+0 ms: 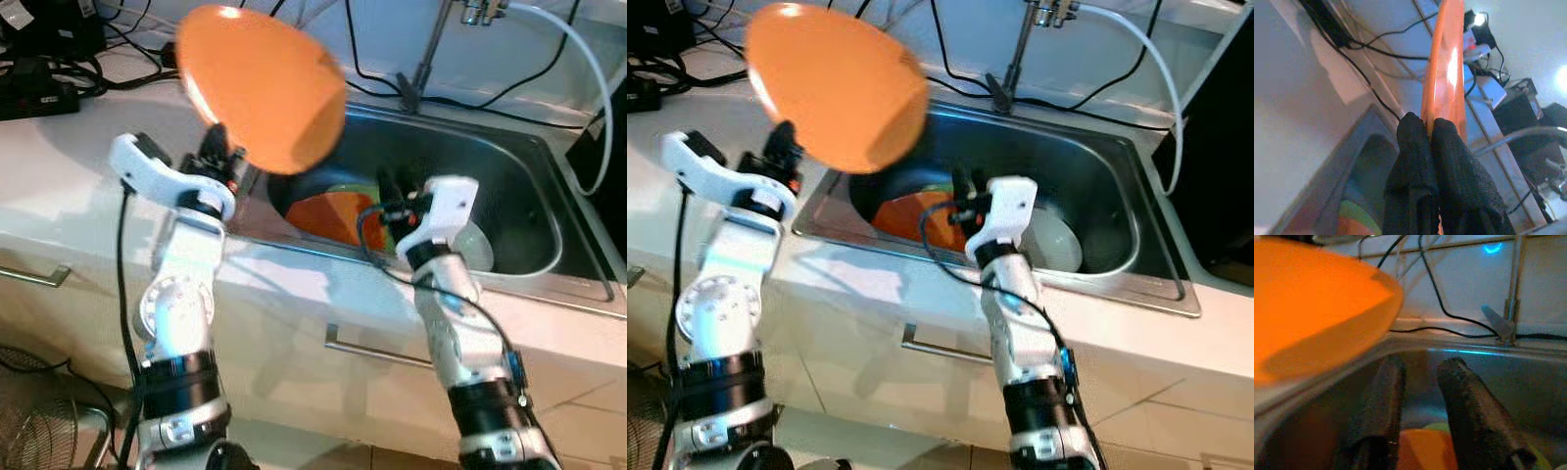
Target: Kitchen organization
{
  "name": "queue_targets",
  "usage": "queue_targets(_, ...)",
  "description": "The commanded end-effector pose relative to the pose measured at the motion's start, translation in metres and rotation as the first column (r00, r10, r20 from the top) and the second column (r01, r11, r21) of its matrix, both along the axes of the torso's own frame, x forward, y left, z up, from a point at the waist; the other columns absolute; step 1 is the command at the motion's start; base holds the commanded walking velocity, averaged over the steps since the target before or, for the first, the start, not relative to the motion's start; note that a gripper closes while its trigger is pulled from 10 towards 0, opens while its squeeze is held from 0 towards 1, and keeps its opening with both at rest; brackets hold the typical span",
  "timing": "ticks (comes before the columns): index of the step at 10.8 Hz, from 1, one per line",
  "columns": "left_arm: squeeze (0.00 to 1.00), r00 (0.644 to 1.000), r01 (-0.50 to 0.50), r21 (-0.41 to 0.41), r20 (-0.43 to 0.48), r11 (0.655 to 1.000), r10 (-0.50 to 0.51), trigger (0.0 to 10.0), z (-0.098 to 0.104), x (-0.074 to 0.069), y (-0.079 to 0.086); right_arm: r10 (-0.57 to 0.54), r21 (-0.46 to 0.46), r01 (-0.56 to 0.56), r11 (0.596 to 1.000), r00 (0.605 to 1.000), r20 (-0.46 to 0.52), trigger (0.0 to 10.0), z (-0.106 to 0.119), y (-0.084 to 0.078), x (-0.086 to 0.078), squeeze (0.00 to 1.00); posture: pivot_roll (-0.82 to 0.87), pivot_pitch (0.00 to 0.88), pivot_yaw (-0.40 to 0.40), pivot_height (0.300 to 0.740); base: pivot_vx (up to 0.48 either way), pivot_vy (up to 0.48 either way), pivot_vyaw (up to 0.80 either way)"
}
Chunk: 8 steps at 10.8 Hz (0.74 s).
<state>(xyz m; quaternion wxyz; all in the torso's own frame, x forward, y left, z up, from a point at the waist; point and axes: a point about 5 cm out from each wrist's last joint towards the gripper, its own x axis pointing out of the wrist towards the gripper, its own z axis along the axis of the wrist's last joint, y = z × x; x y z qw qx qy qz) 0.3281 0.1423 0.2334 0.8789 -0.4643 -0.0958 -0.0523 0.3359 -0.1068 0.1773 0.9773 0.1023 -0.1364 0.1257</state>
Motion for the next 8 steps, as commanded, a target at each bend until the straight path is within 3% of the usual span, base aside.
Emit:
queue_targets(1, 0.0, 0.998, 0.041, 0.015, 0.04, 0.999, -0.042, 10.0, 0.004, -0.001, -0.01, -0.006, 0.062, 0.008, 0.998, 0.999, -0.035, 10.0, 0.003, -0.005, 0.004, 1.0, 0.14, 0.076, -0.081, 0.74, 0.0, 0.0, 0.0)
queue_targets(2, 0.0, 0.998, 0.049, 0.026, 0.041, 0.998, -0.05, 10.0, 0.002, -0.001, -0.01, 0.059, 0.245, -0.038, 0.969, 0.995, -0.078, 10.0, 0.011, -0.006, 0.009, 0.0, 0.14, 0.073, -0.079, 0.74, 0.0, 0.0, 0.0)
queue_targets(4, 0.0, 0.997, 0.062, 0.035, 0.048, 0.997, -0.064, 10.0, 0.002, 0.0, -0.011, 0.126, 0.344, -0.085, 0.935, 0.987, -0.099, 10.0, 0.012, -0.002, 0.012, 0.0, 0.15, 0.068, -0.076, 0.74, 0.0, 0.0, 0.0)
queue_targets(5, 0.0, 0.996, 0.071, 0.037, 0.05, 0.997, -0.073, 10.0, 0.001, -0.001, -0.012, 0.154, 0.369, -0.105, 0.923, 0.983, -0.105, 10.0, 0.012, 0.0, 0.012, 1.0, 0.14, 0.067, -0.075, 0.74, 0.0, 0.0, 0.0)
queue_targets(8, 0.0, 0.993, 0.103, 0.047, 0.054, 0.994, -0.105, 10.0, 0.0, -0.002, -0.018, 0.26, 0.554, -0.143, 0.82, 0.956, -0.138, 10.0, 0.011, 0.0, 0.014, 1.0, 0.14, 0.071, -0.071, 0.74, 0.0, 0.0, 0.0)
